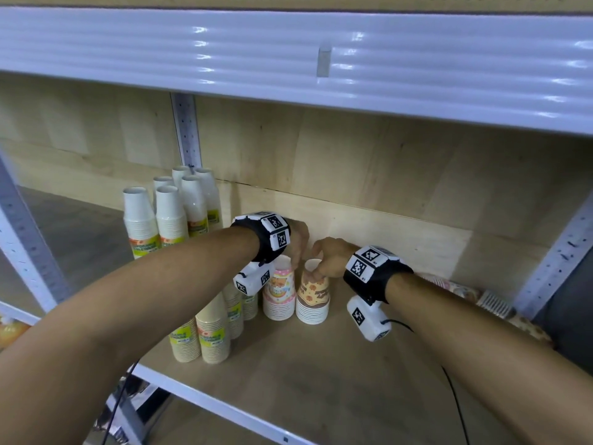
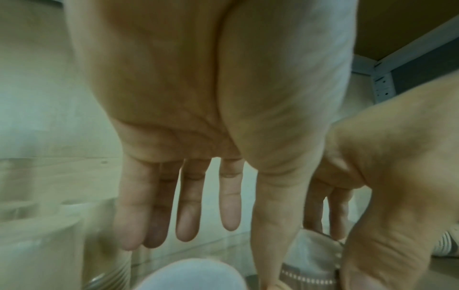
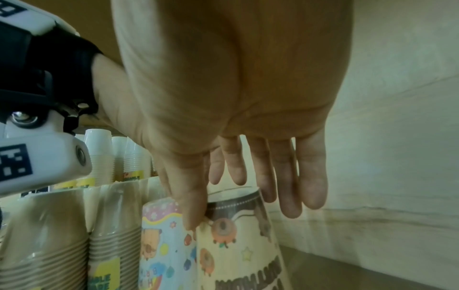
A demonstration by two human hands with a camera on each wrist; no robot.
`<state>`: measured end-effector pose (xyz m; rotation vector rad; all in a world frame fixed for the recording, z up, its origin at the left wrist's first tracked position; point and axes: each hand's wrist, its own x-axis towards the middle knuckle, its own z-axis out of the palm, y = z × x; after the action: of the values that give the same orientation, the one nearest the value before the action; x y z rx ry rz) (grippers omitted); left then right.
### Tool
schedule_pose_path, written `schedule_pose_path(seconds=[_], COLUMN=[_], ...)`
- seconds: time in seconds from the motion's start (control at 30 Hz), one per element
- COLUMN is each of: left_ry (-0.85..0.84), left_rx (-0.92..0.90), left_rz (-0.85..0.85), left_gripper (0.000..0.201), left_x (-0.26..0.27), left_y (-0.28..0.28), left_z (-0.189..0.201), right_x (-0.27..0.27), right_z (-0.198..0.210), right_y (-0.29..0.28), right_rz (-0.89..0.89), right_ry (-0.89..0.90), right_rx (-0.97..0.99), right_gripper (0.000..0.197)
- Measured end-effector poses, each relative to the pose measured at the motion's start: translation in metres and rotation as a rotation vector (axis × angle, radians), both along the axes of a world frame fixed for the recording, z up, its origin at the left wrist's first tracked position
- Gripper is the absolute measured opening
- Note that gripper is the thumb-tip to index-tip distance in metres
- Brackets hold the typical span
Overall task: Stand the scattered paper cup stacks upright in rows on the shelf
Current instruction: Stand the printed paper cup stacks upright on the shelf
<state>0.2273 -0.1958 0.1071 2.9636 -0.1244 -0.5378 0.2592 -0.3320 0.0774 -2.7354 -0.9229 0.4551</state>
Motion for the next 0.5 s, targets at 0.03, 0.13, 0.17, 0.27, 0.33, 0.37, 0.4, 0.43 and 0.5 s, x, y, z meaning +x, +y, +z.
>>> schedule_pose_path(seconds=[0.03, 0.13, 0.17, 0.27, 0.33, 0.37, 0.4, 0.43, 0.5], left_ry=[-0.067, -0.120, -0.152, -0.188, -0.183, -0.200, -0.203, -0.205, -0.206], left_rx=[0.058, 0.115, 0.110, 0.094, 0.049, 0.037, 0.035, 0.023, -0.005], left_rz=[0.030, 0.067, 0.086, 0.067, 0.062, 0.056, 0.046, 0.039, 0.006], left_gripper=[0.037, 0.039, 0.036, 0.039, 0.045, 0.046, 0.047, 0.047, 0.046], left_x=[-0.002, 0.005, 0.005, 0.012, 0.020, 0.022, 0.026, 0.031, 0.039], left_y=[-0.001, -0.004, -0.009, -0.025, -0.038, -0.046, -0.053, -0.060, -0.073], left_z=[0.003, 0.004, 0.005, 0.011, 0.017, 0.020, 0.021, 0.020, 0.017], right_x=[0.001, 0.006, 0.008, 0.014, 0.019, 0.022, 0.026, 0.029, 0.033], right_z=[0.000, 0.000, 0.001, 0.004, 0.006, 0.007, 0.008, 0.008, 0.008], right_y=[-0.002, -0.013, -0.018, -0.036, -0.049, -0.056, -0.064, -0.073, -0.093], right_rz=[-0.010, -0.055, -0.071, -0.117, -0.158, -0.181, -0.209, -0.237, -0.290], right_ry=[-0.004, -0.015, -0.022, -0.042, -0.055, -0.061, -0.059, -0.050, -0.041], right_rx=[-0.004, 0.027, 0.047, 0.091, 0.101, 0.101, 0.101, 0.103, 0.104], right_gripper=[0.074, 0.077, 0.077, 0.073, 0.072, 0.073, 0.074, 0.074, 0.075])
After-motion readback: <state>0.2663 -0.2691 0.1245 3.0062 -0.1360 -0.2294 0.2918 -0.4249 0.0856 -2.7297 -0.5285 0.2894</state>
